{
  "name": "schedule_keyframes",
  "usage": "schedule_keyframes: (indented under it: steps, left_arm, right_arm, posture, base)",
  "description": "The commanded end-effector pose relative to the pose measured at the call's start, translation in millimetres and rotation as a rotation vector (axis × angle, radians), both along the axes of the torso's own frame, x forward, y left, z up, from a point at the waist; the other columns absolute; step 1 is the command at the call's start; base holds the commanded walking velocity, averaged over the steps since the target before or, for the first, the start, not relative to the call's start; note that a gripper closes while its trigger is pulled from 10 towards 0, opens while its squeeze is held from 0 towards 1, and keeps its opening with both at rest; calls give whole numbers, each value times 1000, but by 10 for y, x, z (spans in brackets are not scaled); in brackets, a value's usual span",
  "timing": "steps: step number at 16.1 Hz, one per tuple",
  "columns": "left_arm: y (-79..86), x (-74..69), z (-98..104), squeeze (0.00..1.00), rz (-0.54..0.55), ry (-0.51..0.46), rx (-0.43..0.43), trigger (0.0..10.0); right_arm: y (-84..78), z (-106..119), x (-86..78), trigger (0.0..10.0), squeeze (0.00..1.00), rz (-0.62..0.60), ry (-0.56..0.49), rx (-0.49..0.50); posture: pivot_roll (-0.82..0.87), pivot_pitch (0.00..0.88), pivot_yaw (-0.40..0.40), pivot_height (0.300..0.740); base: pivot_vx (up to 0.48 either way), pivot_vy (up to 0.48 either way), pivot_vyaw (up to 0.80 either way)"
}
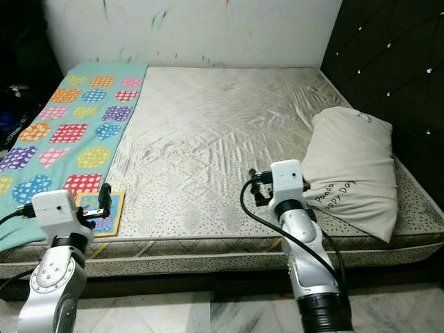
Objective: Clean up the room
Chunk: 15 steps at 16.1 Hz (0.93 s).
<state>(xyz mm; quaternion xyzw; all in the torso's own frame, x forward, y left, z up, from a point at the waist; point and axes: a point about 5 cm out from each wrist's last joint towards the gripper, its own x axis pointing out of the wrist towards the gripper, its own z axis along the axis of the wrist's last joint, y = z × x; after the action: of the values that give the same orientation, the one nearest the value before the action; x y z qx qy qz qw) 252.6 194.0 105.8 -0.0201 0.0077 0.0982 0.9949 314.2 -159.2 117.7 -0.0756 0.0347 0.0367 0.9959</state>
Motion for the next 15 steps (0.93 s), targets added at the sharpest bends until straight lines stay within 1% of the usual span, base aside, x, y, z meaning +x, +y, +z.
schedule_keyframes:
  steps: [1,3,6,9,12,14,15]
  left_arm:
    - [-22,19,21,0,-11,-13,3,10000]
    - [-49,19,28,0,-24,-17,-3,10000]
    - [-53,38,31,0,-20,-15,-32,10000]
    - [-58,37,31,0,-23,-15,-32,10000]
    - [-118,43,51,0,-58,-26,-39,10000]
    - [-185,49,93,0,-116,-50,-51,10000]
    - [-203,51,107,0,-128,-56,-57,10000]
  right_arm:
    - [-50,4,5,10000,0,-25,-10,-3]
    - [-80,-12,-13,10000,0,-39,-11,-11]
    - [-62,-11,4,10000,0,-39,-17,-10]
    - [-44,-19,16,10000,0,-32,-16,-17]
    - [-28,-16,21,10000,0,-26,-21,-21]
    - [-21,-17,23,10000,0,-24,-21,-22]
    - [-19,-18,23,10000,0,-24,-21,-23]
  posture:
    - [-71,0,-43,740]
    - [-72,0,-41,740]
    - [-70,0,-42,740]
    - [-67,0,-44,740]
    - [-65,0,-45,740]
    - [-67,0,-43,740]
    - [-68,0,-42,740]
  base:
    - [0,0,0]
    - [0,0,0]
    - [0,0,0]
    - [0,0,0]
    - [0,0,0]
    - [0,0,0]
    - [255,0,0]
